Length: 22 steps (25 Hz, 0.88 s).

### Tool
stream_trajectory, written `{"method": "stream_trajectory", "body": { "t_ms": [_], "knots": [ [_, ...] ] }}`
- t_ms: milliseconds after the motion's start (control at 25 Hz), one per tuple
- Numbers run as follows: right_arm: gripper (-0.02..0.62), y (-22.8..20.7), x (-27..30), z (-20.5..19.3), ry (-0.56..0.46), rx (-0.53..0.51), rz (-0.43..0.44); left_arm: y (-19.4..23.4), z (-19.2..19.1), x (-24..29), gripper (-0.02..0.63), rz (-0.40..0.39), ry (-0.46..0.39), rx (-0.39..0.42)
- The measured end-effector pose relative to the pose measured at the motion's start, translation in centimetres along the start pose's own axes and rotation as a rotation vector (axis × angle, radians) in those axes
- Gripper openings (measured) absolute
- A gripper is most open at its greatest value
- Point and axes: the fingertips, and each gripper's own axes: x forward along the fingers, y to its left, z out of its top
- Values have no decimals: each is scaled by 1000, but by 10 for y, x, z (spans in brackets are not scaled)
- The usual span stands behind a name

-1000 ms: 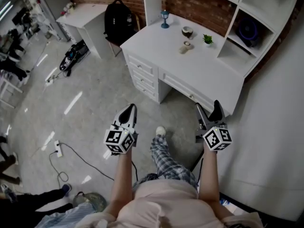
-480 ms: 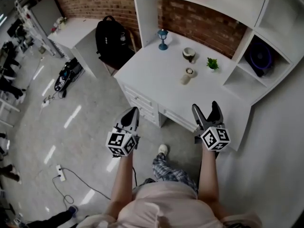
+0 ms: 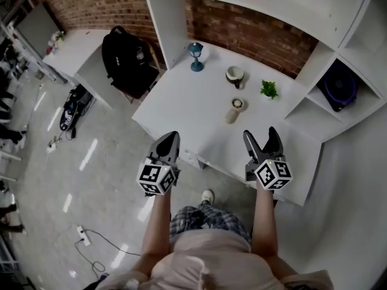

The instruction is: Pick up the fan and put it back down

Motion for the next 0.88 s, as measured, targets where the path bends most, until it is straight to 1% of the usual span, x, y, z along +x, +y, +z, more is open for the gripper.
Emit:
{"method": "stream_trajectory", "body": {
  "t_ms": [200, 520, 680, 880],
  "knots": [
    [480, -15, 14, -1, -1, 15, -41, 2, 3, 37, 28, -38, 14, 2],
    [480, -32, 40, -4, 37, -11, -94, 1, 3, 97, 28, -111, 43, 2],
    [480, -42, 64, -18, 67, 0, -131, 2, -4, 130, 28, -150, 67, 10],
    [479, -50, 111, -47, 143, -2, -163, 14, -23, 174, 28, -177, 117, 15]
  ]
}}
